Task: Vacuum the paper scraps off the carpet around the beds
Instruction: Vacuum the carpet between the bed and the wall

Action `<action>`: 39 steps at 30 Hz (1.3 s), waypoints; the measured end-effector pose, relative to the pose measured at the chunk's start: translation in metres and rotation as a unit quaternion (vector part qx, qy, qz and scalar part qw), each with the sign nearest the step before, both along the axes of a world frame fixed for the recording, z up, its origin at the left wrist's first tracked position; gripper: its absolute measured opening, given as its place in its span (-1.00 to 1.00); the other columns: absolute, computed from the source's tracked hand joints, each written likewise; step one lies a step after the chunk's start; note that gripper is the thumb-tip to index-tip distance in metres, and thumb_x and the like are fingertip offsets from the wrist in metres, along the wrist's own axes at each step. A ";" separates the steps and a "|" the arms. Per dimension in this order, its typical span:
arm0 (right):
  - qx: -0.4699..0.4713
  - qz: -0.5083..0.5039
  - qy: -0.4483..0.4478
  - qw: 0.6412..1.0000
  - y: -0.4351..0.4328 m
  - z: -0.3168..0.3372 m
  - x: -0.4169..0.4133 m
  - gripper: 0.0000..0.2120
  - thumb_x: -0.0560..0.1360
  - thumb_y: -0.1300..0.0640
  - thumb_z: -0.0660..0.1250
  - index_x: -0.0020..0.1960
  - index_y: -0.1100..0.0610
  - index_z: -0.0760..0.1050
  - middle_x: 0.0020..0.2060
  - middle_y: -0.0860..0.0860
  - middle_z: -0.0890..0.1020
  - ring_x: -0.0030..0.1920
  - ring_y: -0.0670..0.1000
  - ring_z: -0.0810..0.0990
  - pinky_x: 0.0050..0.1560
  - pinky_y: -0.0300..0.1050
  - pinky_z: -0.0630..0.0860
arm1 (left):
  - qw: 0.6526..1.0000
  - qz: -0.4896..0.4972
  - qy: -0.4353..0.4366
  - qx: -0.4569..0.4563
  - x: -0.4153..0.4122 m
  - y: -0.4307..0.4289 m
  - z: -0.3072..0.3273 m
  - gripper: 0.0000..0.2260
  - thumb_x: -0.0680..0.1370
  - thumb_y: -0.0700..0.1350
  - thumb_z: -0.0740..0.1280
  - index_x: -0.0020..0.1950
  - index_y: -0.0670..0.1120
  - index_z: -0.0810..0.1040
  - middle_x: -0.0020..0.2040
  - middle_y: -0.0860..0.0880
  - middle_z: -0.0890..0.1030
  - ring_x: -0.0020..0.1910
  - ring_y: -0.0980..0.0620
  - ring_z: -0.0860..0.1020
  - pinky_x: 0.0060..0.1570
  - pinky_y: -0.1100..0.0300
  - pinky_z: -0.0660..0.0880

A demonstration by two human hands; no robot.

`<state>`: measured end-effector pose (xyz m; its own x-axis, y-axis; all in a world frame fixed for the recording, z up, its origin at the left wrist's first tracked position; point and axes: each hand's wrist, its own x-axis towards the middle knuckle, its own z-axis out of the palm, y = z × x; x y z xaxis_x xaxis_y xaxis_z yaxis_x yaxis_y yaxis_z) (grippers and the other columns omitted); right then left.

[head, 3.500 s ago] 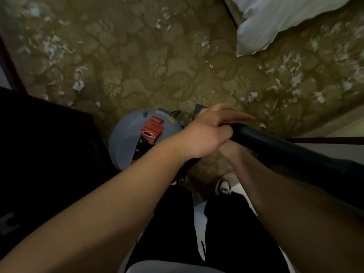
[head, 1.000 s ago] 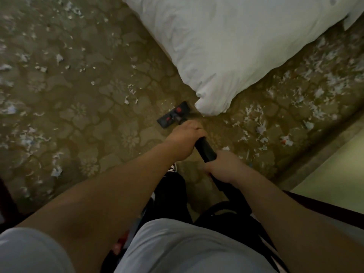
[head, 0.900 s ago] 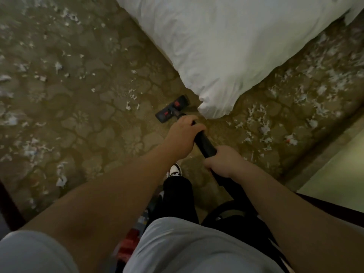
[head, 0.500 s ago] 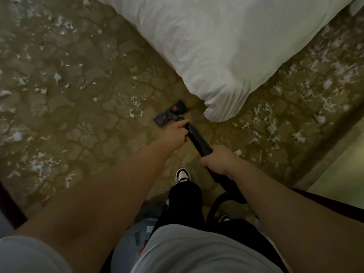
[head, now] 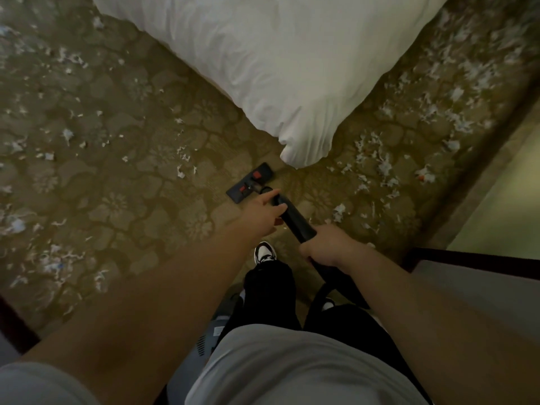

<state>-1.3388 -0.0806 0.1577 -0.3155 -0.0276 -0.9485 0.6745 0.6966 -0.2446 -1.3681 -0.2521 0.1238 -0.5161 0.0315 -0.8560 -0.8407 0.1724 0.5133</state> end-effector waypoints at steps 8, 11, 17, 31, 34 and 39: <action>-0.022 0.008 -0.013 1.000 0.064 0.017 0.058 -0.80 0.47 0.22 0.46 0.05 0.18 0.51 0.07 0.20 0.63 0.06 0.20 0.67 -0.13 0.01 0.59 | 0.998 0.052 -0.014 0.016 0.068 0.072 0.006 -0.59 0.66 -0.12 0.32 0.49 0.16 0.41 0.14 -0.01 0.63 0.01 0.03 0.65 0.24 -0.05 0.53; -0.025 0.008 -0.039 0.999 0.094 0.026 0.081 -0.84 0.48 0.26 0.44 0.03 0.24 0.55 -0.06 0.20 0.64 -0.09 0.18 0.68 -0.26 -0.06 0.58 | 0.997 0.068 -0.022 0.038 0.097 0.102 0.009 -0.58 0.66 -0.11 0.32 0.49 0.19 0.40 0.12 0.00 0.64 0.01 0.01 0.66 0.03 0.04 0.53; -0.018 -0.003 -0.053 0.998 0.140 0.031 0.113 -0.84 0.45 0.26 0.44 0.01 0.30 0.61 0.00 0.27 0.69 0.08 0.27 0.73 -0.05 0.08 0.63 | 0.992 0.101 -0.023 0.068 0.135 0.144 0.013 -0.56 0.65 -0.11 0.34 0.51 0.17 0.40 0.23 -0.04 0.60 0.03 -0.04 0.65 -0.15 0.13 0.55; -0.002 0.166 -0.020 0.986 0.128 0.046 0.099 -0.74 0.34 0.14 0.46 -0.03 0.25 0.65 -0.22 0.21 0.73 -0.22 0.21 0.73 -0.25 -0.02 0.59 | 0.965 0.202 -0.030 0.167 0.157 0.112 0.010 -0.69 0.63 -0.27 0.32 0.25 0.10 0.52 0.08 -0.15 0.54 -0.09 -0.11 0.60 0.13 -0.14 0.57; -0.014 0.184 -0.002 0.983 0.085 0.040 0.087 -0.73 0.39 0.14 0.47 0.06 0.23 0.63 -0.15 0.18 0.71 -0.20 0.16 0.70 -0.24 -0.04 0.62 | 0.962 0.235 -0.006 0.136 0.157 0.074 0.003 -0.72 0.64 -0.25 0.31 0.22 0.12 0.52 0.08 -0.14 0.55 -0.09 -0.11 0.62 -0.07 -0.04 0.57; -0.031 0.243 0.004 0.969 0.007 0.027 0.078 -0.79 0.48 0.09 0.45 0.06 0.15 0.60 -0.19 0.11 0.70 -0.25 0.09 0.70 -0.26 -0.12 0.60 | 0.958 0.275 0.001 0.080 0.160 0.005 -0.002 -0.68 0.68 -0.24 0.26 0.39 0.05 0.43 0.06 -0.11 0.56 0.00 -0.14 0.58 -0.06 0.01 0.55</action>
